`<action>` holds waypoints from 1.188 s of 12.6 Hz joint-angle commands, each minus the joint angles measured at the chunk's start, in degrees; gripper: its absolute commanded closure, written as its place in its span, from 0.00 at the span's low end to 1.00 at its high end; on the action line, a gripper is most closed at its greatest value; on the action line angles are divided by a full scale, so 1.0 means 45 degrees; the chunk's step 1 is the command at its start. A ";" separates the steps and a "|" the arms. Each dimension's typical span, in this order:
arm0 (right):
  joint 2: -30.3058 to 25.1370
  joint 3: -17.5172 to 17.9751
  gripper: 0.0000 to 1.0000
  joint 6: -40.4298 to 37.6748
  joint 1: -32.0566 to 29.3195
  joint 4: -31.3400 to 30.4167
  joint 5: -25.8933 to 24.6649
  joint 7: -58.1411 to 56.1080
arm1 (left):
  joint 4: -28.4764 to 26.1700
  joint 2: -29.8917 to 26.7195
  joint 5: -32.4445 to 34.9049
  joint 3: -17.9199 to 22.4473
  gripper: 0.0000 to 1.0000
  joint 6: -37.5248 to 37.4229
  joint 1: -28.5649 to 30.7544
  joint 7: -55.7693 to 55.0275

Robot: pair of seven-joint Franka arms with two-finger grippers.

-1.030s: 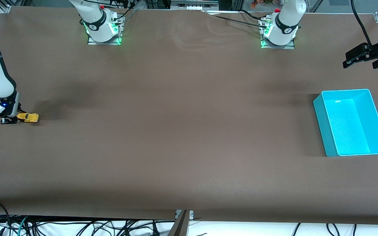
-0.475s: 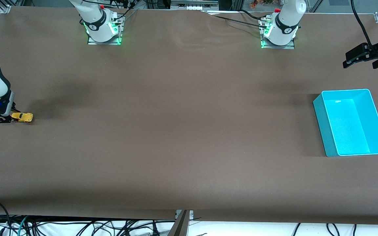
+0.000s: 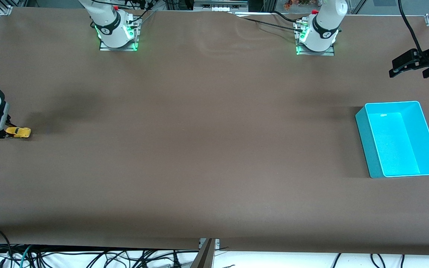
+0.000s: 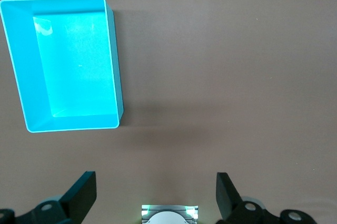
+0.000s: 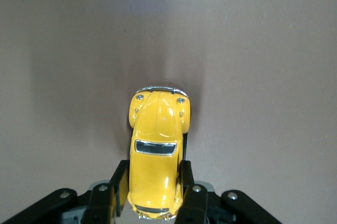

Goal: Wind and store yellow beetle car
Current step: 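Drag the car backward along the table with the right gripper, then open the right gripper to let the car roll forward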

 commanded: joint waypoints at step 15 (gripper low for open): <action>-0.1021 0.1121 0.00 -0.6372 0.1959 0.4651 0.0067 0.4402 | 0.0297 0.0119 -0.0241 -0.0018 0.00 -0.0247 0.0083 0.0039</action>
